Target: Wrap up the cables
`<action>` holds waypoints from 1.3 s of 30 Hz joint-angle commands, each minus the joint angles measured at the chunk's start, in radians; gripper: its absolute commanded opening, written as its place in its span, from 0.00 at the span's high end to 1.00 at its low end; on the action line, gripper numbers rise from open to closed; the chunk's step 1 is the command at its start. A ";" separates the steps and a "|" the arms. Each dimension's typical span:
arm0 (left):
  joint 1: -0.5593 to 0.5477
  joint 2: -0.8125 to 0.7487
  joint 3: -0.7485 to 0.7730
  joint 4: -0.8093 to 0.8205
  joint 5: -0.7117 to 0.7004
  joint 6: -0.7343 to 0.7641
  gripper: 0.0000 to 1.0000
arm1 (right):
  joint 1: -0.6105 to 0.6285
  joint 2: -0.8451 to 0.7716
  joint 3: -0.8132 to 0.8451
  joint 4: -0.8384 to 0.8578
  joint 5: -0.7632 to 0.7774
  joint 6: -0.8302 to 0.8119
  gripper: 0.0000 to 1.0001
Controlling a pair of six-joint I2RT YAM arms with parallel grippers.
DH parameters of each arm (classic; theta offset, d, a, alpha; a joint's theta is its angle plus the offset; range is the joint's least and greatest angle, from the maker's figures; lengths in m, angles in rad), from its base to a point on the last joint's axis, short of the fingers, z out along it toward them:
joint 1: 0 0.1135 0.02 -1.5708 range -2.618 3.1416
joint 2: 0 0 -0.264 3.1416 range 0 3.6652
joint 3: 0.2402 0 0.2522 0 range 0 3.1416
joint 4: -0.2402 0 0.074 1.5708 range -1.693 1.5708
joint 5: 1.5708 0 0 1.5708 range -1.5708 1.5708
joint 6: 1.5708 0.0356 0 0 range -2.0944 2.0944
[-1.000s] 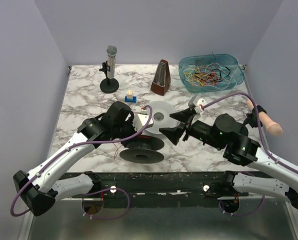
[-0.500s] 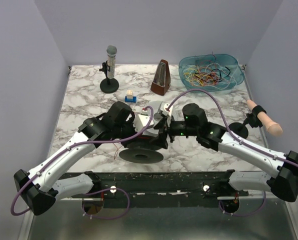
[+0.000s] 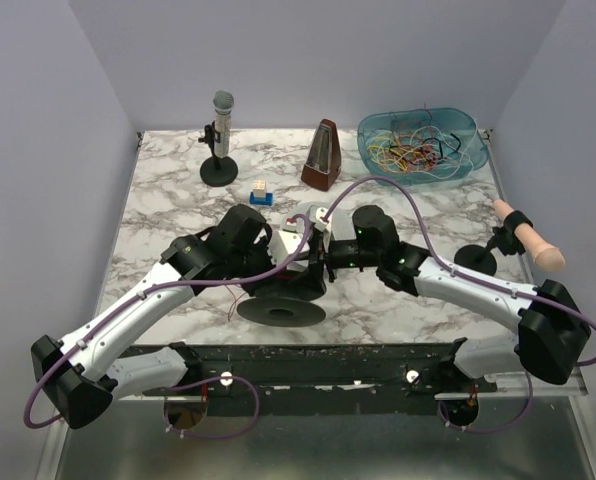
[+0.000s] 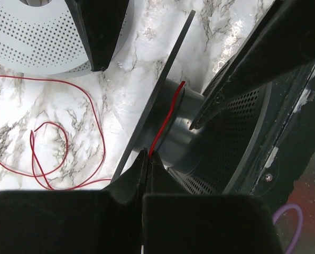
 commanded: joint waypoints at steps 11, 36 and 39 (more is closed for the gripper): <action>-0.006 0.013 0.004 0.013 -0.022 0.012 1.00 | -0.007 0.073 -0.008 0.088 -0.056 -0.062 0.49; -0.006 -0.007 0.184 -0.179 -0.033 0.142 0.17 | -0.023 0.090 0.023 0.026 -0.179 -0.286 0.99; -0.006 0.025 0.101 -0.072 -0.013 0.147 0.13 | -0.029 0.099 0.046 0.017 -0.217 -0.293 0.99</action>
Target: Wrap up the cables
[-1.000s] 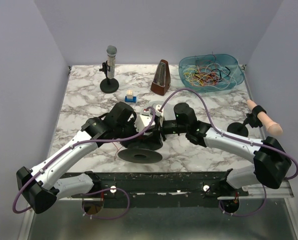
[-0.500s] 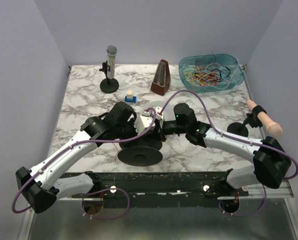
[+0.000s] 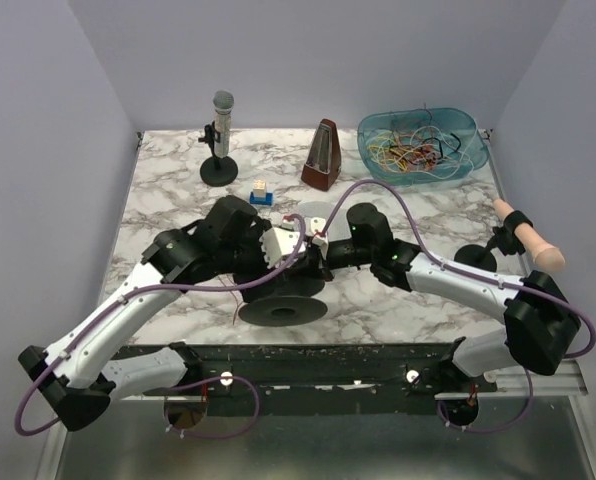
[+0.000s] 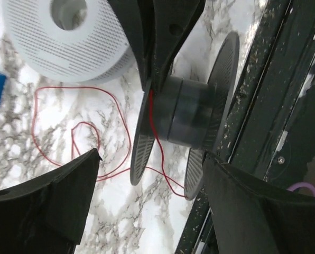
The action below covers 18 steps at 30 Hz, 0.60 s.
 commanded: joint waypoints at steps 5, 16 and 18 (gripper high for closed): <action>-0.002 0.082 -0.130 0.180 0.009 -0.007 0.25 | -0.013 0.039 0.057 -0.042 -0.090 -0.040 0.99; -0.001 0.100 -0.242 0.267 0.049 -0.053 0.65 | -0.017 0.039 0.066 -0.035 -0.107 -0.058 0.99; 0.002 0.105 -0.260 0.286 0.044 -0.056 0.67 | -0.020 0.044 0.068 -0.032 -0.115 -0.060 0.99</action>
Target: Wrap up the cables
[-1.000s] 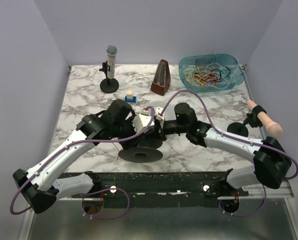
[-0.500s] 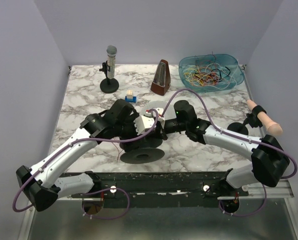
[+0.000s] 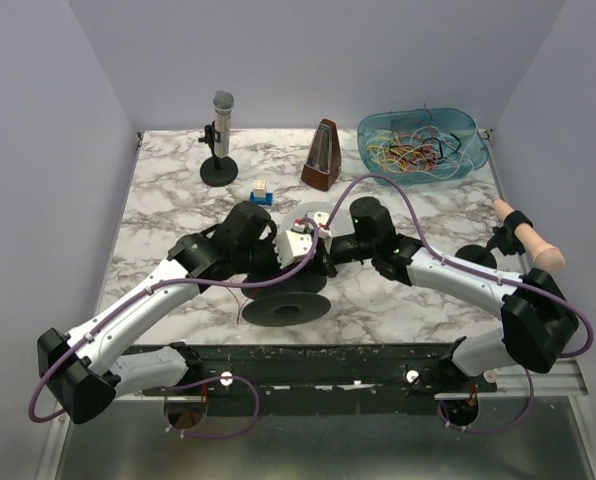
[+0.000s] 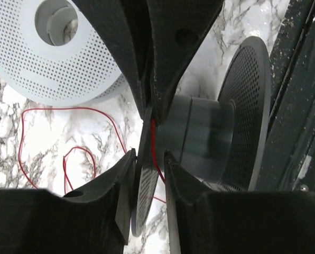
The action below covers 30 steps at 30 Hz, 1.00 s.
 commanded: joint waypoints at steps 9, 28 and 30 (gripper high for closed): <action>0.036 0.020 -0.136 0.081 0.195 -0.036 0.96 | 0.001 0.016 0.019 0.067 -0.058 -0.021 0.99; 0.071 -0.008 -0.111 0.078 0.098 -0.092 1.00 | -0.010 -0.011 0.036 0.078 0.048 0.025 0.67; 0.077 -0.013 -0.063 0.058 0.045 -0.130 1.00 | -0.019 -0.034 0.045 0.078 0.104 0.065 0.40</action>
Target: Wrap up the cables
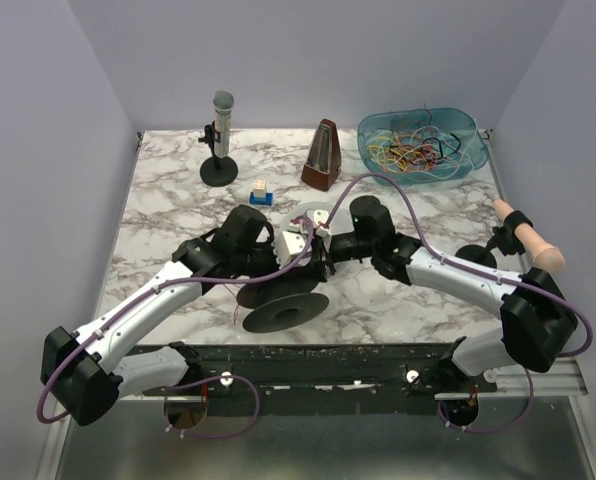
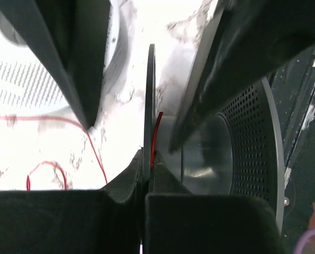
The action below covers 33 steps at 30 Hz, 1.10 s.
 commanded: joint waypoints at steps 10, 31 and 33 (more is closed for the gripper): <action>0.046 -0.029 0.305 -0.185 -0.334 -0.230 1.00 | -0.015 -0.233 0.123 -0.018 0.449 0.130 0.23; 0.057 0.031 1.088 -0.326 -0.626 -0.159 1.00 | 0.366 -0.126 -0.063 0.458 0.745 0.117 0.18; 0.057 0.041 1.131 -0.330 -0.623 -0.162 1.00 | 0.367 -0.020 -0.038 0.515 0.716 0.137 0.17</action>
